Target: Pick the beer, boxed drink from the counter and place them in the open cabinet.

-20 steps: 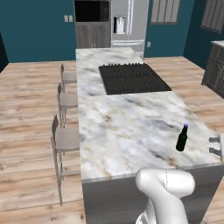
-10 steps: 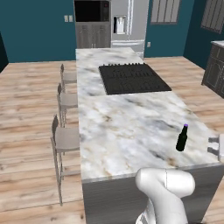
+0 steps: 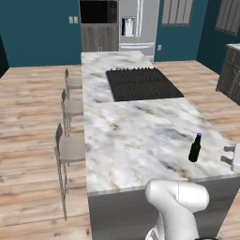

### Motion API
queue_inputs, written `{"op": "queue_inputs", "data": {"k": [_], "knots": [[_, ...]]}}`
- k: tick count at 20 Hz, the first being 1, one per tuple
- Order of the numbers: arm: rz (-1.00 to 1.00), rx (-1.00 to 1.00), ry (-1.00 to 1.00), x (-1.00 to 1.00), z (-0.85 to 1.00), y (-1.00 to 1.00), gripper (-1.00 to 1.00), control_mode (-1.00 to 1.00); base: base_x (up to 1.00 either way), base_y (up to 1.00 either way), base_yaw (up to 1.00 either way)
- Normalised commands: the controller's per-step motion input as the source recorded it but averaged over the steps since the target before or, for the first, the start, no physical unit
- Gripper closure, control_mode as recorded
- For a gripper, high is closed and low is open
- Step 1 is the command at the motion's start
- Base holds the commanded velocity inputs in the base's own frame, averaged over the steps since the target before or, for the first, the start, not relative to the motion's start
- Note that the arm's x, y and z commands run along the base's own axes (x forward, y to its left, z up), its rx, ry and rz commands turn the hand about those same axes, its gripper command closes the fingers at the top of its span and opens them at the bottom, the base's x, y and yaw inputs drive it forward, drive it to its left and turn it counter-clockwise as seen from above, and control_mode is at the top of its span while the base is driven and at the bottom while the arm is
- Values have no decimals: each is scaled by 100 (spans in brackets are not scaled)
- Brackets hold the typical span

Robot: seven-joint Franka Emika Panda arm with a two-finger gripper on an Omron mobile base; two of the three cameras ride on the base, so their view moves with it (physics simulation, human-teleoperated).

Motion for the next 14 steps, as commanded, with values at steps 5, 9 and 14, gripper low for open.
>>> {"op": "queue_inputs", "data": {"k": [5, 9, 14], "knots": [[-4, 0, 0, 12, 0, 0, -100, -100, 0, 0, 0], [-4, 0, 0, 17, 0, 0, -100, -100, 0, 0, 0], [-3, 0, 0, 24, -5, 0, -100, -100, 0, 0, 0]]}}
